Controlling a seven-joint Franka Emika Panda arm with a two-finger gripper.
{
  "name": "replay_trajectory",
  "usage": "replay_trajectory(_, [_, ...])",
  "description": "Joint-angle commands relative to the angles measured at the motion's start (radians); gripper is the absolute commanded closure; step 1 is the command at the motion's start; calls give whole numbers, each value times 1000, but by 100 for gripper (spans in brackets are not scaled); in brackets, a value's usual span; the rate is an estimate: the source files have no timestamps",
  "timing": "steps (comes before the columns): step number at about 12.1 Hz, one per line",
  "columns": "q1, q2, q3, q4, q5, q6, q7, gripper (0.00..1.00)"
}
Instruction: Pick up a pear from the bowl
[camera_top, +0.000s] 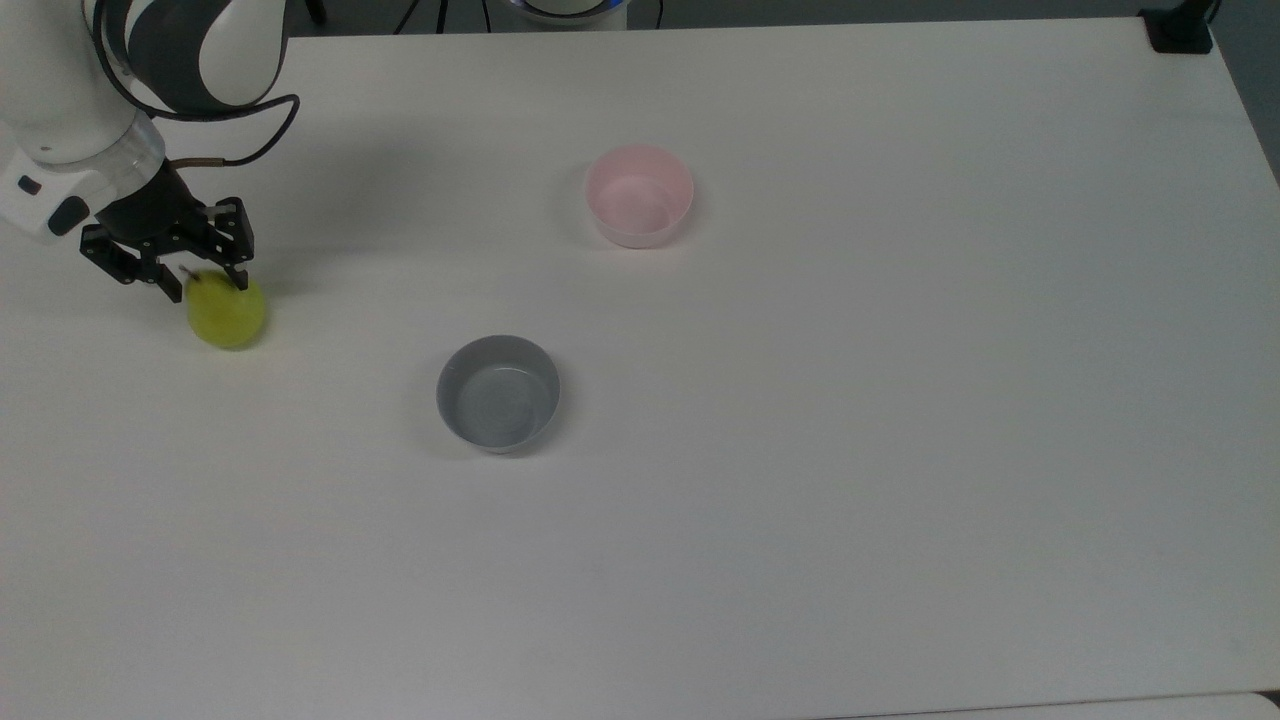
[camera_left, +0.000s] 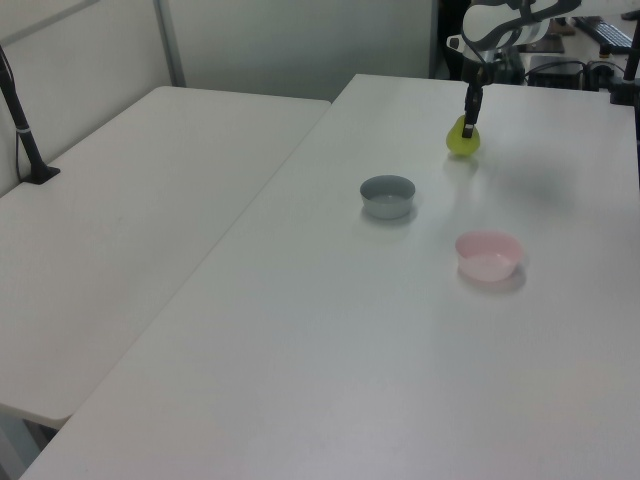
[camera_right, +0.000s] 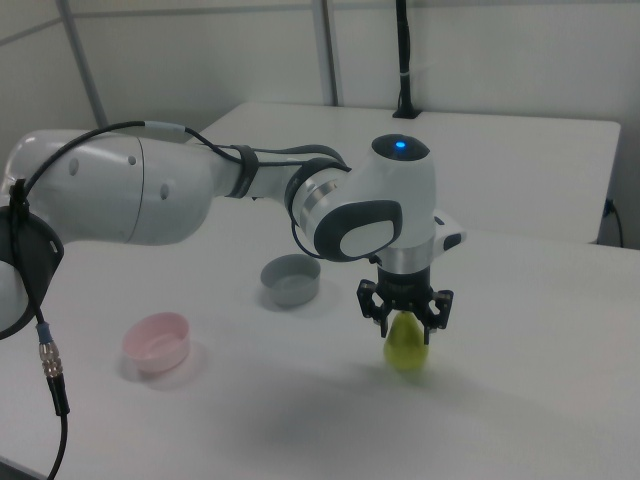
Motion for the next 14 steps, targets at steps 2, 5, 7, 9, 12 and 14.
replay_trajectory(2, [8, 3, -6, 13, 4, 20, -20, 0])
replay_trajectory(5, [8, -40, -6, 7, 4, 3, -14, 0])
replay_trajectory(7, [20, -91, -4, -4, -52, -48, 7, 0])
replay_trajectory(9, [23, -158, 3, 7, -120, -155, 110, 0])
replay_trajectory(12, [40, -271, 3, 8, -150, -284, 275, 0])
replay_trajectory(14, [57, -337, 5, 8, -158, -376, 346, 0])
